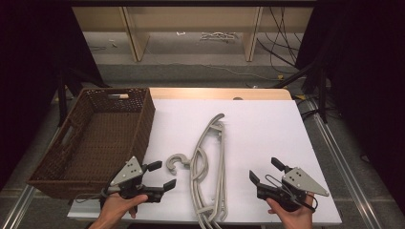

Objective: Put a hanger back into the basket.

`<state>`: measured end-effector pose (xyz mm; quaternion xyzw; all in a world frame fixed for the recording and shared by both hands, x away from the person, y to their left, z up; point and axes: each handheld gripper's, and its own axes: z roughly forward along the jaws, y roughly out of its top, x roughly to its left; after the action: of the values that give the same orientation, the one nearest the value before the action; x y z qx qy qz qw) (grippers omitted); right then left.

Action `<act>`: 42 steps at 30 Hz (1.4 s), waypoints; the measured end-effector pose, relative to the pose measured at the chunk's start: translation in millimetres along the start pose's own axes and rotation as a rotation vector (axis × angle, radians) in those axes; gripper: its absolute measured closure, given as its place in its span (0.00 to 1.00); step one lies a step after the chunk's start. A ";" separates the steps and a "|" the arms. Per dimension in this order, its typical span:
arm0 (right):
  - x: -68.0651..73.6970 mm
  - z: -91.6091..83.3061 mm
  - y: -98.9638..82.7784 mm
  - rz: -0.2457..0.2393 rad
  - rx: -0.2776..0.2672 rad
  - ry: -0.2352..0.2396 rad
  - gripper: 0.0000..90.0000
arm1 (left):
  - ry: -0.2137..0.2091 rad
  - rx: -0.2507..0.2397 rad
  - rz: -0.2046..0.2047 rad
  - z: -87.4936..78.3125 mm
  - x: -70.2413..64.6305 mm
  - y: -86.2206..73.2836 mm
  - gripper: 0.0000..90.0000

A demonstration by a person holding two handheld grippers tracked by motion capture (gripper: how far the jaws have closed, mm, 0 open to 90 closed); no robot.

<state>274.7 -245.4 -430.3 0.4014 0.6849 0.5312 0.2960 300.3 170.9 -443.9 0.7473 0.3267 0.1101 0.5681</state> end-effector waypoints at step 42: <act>0.5 1.7 -0.9 0.006 0.025 0.028 0.19 | -0.123 0.405 -0.346 100.0 21.6 -13.4 0.65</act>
<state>275.7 -244.3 -431.6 0.3994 0.6945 0.5291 0.2798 365.5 108.4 -493.8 0.7841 0.4297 -0.1018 0.4361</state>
